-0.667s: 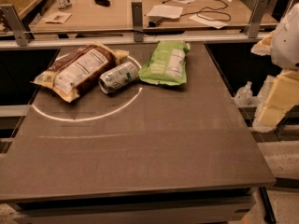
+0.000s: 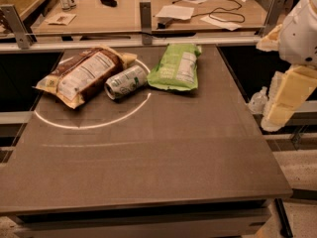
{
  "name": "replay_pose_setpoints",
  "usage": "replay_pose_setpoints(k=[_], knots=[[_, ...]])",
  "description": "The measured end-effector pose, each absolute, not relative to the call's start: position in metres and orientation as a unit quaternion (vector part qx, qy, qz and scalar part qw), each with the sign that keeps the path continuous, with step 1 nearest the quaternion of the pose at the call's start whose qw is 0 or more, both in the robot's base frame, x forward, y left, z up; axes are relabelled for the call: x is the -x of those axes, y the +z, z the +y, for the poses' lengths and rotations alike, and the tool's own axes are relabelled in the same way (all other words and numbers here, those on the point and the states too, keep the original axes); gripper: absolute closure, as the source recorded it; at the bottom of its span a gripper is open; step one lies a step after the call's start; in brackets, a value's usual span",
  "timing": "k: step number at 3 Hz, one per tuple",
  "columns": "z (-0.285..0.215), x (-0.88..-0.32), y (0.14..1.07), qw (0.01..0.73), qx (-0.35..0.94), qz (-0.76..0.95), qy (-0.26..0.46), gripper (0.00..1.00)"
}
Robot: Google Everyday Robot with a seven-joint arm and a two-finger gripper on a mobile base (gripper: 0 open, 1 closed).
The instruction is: Place 7up can upright
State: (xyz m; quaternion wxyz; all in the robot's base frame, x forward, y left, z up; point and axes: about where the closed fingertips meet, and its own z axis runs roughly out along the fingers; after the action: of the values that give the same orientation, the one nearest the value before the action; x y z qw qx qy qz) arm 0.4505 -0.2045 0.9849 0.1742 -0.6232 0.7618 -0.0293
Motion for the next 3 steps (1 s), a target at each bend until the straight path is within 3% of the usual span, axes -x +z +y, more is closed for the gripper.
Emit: replay_pose_setpoints(k=[2, 3], knots=[[-0.163, -0.495, 0.985, 0.164, 0.695, 0.7, -0.012, 0.0], [-0.144, -0.512, 0.981, 0.168, 0.72, 0.672, -0.045, 0.0]])
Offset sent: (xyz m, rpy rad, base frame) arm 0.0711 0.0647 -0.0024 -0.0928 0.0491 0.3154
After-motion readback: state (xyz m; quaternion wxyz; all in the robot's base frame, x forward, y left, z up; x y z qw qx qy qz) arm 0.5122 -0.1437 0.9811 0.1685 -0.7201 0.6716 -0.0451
